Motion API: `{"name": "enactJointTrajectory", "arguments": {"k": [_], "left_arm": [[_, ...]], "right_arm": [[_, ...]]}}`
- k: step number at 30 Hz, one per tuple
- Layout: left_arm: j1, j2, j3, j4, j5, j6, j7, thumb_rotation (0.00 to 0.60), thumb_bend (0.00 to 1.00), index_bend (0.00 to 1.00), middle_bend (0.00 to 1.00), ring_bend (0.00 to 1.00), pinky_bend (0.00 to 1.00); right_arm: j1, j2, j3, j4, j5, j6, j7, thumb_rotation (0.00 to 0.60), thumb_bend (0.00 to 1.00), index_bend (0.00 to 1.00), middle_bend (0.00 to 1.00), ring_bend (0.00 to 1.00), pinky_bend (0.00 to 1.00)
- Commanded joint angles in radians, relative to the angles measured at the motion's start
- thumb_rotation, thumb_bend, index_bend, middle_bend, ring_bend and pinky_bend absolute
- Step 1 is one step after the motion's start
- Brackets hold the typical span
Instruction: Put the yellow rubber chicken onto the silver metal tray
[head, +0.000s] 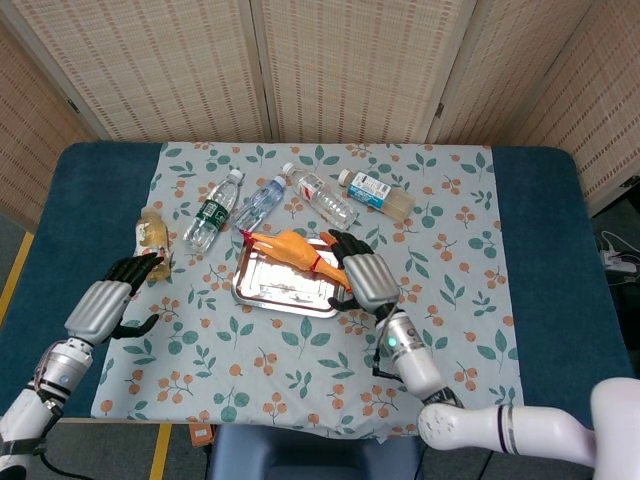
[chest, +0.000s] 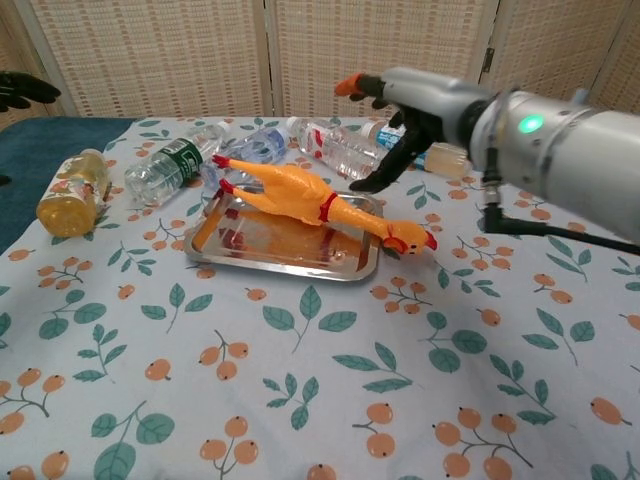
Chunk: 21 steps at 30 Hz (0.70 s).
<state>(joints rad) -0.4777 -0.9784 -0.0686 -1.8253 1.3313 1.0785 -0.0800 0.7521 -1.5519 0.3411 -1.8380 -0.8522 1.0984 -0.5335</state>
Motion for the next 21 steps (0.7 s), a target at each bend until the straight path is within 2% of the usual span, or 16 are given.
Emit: {"name": "enactJointTrajectory", "arguments": {"k": [1, 3, 4, 7, 9, 12, 14, 16, 21], "left_arm": [[0.096, 0.063, 0.089, -0.004, 0.050, 0.057, 0.003, 0.600, 0.38, 0.00, 0.00, 0.00, 0.01], [0.175, 0.037, 0.116, 0.029, 0.076, 0.170, 0.029, 0.600, 0.40, 0.00, 0.00, 0.00, 0.01], [0.234, -0.009, 0.124, 0.074, 0.106, 0.270, 0.038, 0.600, 0.40, 0.00, 0.00, 0.00, 0.01], [0.361, -0.151, 0.134, 0.230, 0.166, 0.488, 0.021, 0.600, 0.40, 0.00, 0.00, 0.00, 0.01], [0.406, -0.209, 0.133, 0.315, 0.191, 0.566, -0.010, 0.600, 0.40, 0.00, 0.00, 0.00, 0.01], [0.430, -0.209, 0.146, 0.344, 0.248, 0.618, -0.007, 0.600, 0.41, 0.00, 0.00, 0.00, 0.00], [0.448, -0.203, 0.154, 0.354, 0.267, 0.640, -0.016, 0.600, 0.41, 0.00, 0.00, 0.00, 0.00], [0.450, -0.191, 0.162, 0.350, 0.263, 0.616, -0.004, 0.600, 0.41, 0.00, 0.00, 0.00, 0.00], [0.433, -0.147, 0.172, 0.295, 0.233, 0.515, -0.009, 0.600, 0.41, 0.00, 0.00, 0.00, 0.00]], "right_arm": [[-0.263, 0.268, -0.246, -0.216, -0.344, 0.221, 0.022, 0.600, 0.17, 0.00, 0.00, 0.00, 0.11], [-0.343, 0.310, -0.334, -0.201, -0.449, 0.300, 0.025, 0.600, 0.17, 0.00, 0.00, 0.00, 0.10], [-0.386, 0.316, -0.375, -0.167, -0.506, 0.345, 0.042, 0.600, 0.17, 0.00, 0.00, 0.00, 0.09], [-0.480, 0.298, -0.451, -0.032, -0.615, 0.439, 0.099, 0.600, 0.17, 0.00, 0.00, 0.00, 0.09], [-0.533, 0.281, -0.474, 0.048, -0.636, 0.488, 0.142, 0.600, 0.17, 0.00, 0.00, 0.00, 0.08], [-0.610, 0.254, -0.486, 0.155, -0.651, 0.564, 0.230, 0.600, 0.17, 0.00, 0.00, 0.00, 0.07], [-0.645, 0.254, -0.483, 0.185, -0.629, 0.580, 0.243, 0.600, 0.17, 0.00, 0.00, 0.00, 0.07], [-0.651, 0.291, -0.487, 0.163, -0.631, 0.573, 0.236, 0.600, 0.17, 0.00, 0.00, 0.00, 0.05], [-0.685, 0.326, -0.446, 0.122, -0.649, 0.627, 0.284, 0.600, 0.17, 0.00, 0.00, 0.00, 0.05]]}}
